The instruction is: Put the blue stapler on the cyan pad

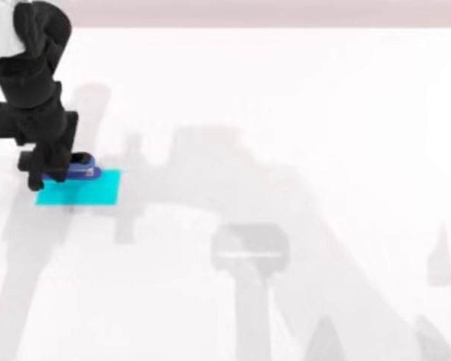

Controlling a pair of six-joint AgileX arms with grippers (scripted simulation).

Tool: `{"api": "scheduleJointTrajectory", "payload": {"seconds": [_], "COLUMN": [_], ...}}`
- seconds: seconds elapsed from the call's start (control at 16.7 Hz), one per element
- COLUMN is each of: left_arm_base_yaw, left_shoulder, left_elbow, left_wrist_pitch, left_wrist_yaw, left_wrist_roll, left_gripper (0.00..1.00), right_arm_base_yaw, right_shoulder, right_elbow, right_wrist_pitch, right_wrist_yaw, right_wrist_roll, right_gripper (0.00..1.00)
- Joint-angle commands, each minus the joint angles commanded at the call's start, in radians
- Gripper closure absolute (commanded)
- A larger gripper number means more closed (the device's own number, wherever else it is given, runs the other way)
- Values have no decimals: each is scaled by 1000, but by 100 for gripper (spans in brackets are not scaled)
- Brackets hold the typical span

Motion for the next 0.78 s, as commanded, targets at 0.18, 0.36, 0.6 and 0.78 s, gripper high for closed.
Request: {"api": "scheduleJointTrajectory", "payload": {"seconds": [0.18, 0.36, 0.6, 0.78], "left_arm_base_yaw": [-4, -5, -5, -5], "left_shoulder": [16, 17, 17, 17], "left_elbow": [-51, -53, -53, -53], "left_wrist_pitch": [71, 74, 74, 74], "left_wrist_yaw": [3, 3, 3, 3], "left_wrist_roll": [1, 1, 1, 1], "left_gripper": [100, 100, 77, 55], "right_arm_base_yaw": [0, 0, 0, 0], "right_shoulder": [0, 0, 0, 0], "right_elbow": [0, 0, 0, 0], "right_wrist_pitch": [0, 0, 0, 0], "right_wrist_yaw": [0, 0, 0, 0], "right_wrist_roll": [0, 0, 0, 0], "right_gripper": [0, 0, 0, 0]}}
